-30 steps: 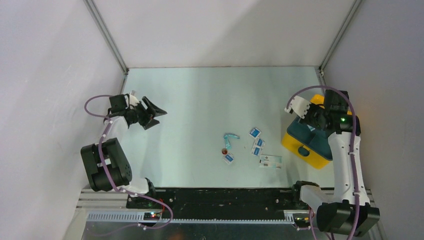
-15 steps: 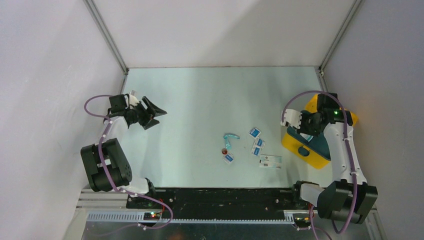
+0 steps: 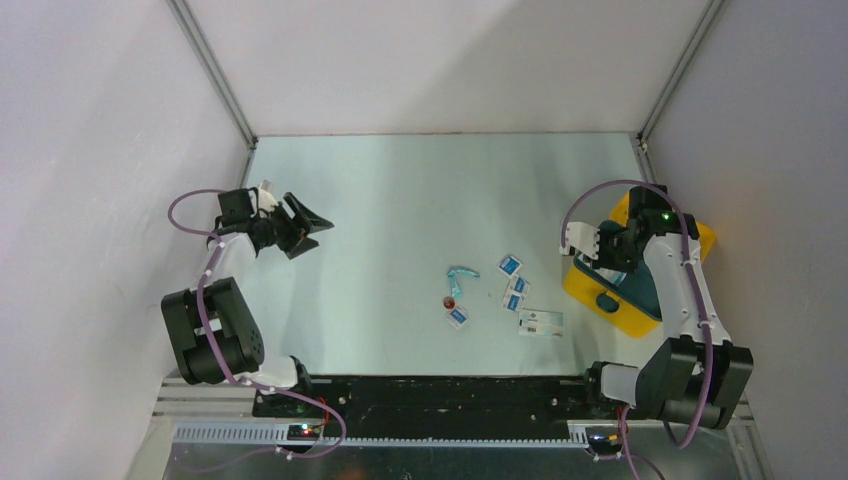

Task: Organize the medicine kit

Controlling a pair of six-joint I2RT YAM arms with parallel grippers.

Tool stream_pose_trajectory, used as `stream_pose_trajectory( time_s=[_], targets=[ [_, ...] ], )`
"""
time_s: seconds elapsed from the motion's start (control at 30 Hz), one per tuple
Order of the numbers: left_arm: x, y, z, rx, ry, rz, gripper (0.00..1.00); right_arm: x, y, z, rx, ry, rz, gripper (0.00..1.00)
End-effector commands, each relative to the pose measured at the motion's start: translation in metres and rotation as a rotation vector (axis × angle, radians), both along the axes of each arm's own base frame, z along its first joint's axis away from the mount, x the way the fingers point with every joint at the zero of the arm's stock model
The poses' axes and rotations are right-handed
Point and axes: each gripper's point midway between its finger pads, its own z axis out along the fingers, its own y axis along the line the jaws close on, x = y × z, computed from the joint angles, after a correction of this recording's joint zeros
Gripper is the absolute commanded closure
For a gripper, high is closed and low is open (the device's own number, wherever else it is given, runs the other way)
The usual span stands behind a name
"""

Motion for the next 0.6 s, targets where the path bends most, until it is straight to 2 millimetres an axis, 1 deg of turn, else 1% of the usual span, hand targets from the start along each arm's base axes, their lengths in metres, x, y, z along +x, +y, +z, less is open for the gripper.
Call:
stream_pose_trajectory(
  time_s=[0.0,0.03,0.07,0.1,0.17,0.2,0.27,0.37,0.4,0.43,0.47,0.5,0.53,0.57],
  targets=[
    [0.008,-0.002,0.022,0.02,-0.087,-0.035,0.25,-0.005,-0.003,-0.003,-0.014,0.029,0.005,0.9],
    [0.008,-0.002,0.022,0.02,-0.087,-0.035,0.25,-0.003,-0.004,-0.004,-0.012,0.027,-0.007,0.84],
    [0.008,-0.002,0.022,0.02,-0.086,-0.035,0.25,-0.003,-0.005,-0.003,-0.014,0.025,-0.015,0.81],
    [0.008,-0.002,0.022,0.02,-0.087,-0.034,0.25,-0.001,-0.005,-0.003,-0.014,0.019,-0.026,0.76],
    [0.008,-0.002,0.022,0.02,-0.088,-0.035,0.25,0.001,-0.008,0.0,-0.025,0.001,-0.039,0.7],
    [0.008,-0.002,0.023,0.022,-0.09,-0.034,0.25,0.002,-0.009,0.002,-0.032,-0.008,-0.043,0.68],
    [0.007,-0.002,0.023,0.021,-0.091,-0.037,0.26,0.006,-0.01,0.01,-0.038,-0.052,-0.046,0.63],
    [0.007,-0.002,0.024,0.021,-0.094,-0.036,0.26,0.011,-0.008,0.027,-0.031,-0.136,-0.049,0.53],
    [0.007,-0.002,0.024,0.02,-0.094,-0.038,0.25,0.013,-0.007,0.037,-0.029,-0.183,-0.052,0.51],
    [0.007,-0.002,0.024,0.02,-0.093,-0.037,0.25,0.015,-0.005,0.042,-0.016,-0.208,-0.052,0.47],
    [0.007,-0.002,0.024,0.02,-0.092,-0.037,0.25,0.019,-0.004,0.054,-0.002,-0.26,-0.073,0.42],
    [0.007,-0.002,0.023,0.019,-0.09,-0.036,0.25,0.022,0.0,0.059,0.02,-0.285,-0.079,0.4],
    [0.008,-0.002,0.023,0.019,-0.09,-0.035,0.26,0.025,0.001,0.07,0.046,-0.326,-0.111,0.38],
    [0.008,-0.002,0.022,0.019,-0.088,-0.037,0.25,0.026,0.005,0.073,0.072,-0.34,-0.124,0.36]
  ],
)
